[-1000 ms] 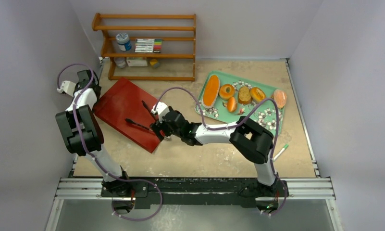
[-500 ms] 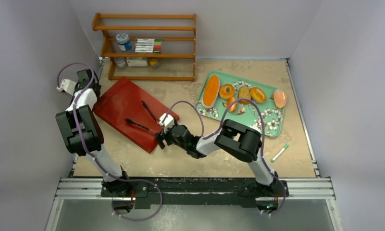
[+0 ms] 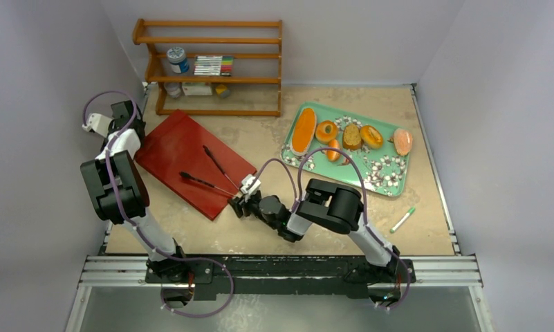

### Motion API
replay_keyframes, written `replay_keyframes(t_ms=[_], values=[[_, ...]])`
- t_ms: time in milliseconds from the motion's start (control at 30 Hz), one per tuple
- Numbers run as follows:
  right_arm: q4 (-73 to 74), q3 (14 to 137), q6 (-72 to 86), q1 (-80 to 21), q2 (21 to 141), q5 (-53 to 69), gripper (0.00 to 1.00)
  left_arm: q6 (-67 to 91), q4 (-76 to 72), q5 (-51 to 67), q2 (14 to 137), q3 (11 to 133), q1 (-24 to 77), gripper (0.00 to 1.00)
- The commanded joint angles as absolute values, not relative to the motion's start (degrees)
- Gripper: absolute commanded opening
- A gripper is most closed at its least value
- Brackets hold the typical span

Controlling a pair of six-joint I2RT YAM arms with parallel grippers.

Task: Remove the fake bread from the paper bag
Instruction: Pick up the clamp from the paper bag.

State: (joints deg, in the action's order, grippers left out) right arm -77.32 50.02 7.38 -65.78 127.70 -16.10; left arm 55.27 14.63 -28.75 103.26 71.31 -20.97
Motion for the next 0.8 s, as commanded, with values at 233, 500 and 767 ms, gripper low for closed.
replay_keyframes(t_ms=[233, 500, 767], values=[[-86.86, 50.0, 4.85, -65.83, 130.25, -15.37, 0.38, 53.26, 10.66, -29.98, 102.28, 70.84, -20.83, 0.92], [-84.83, 49.76, 3.11, -66.32, 126.67, -15.43, 0.27, 53.35, 10.2, -29.21, 103.11, 71.03, -20.91, 0.92], [-75.15, 50.11, 0.82, -68.02, 118.0, -18.65, 0.26, 55.73, 10.46, -28.21, 105.89, 72.13, -20.84, 0.92]])
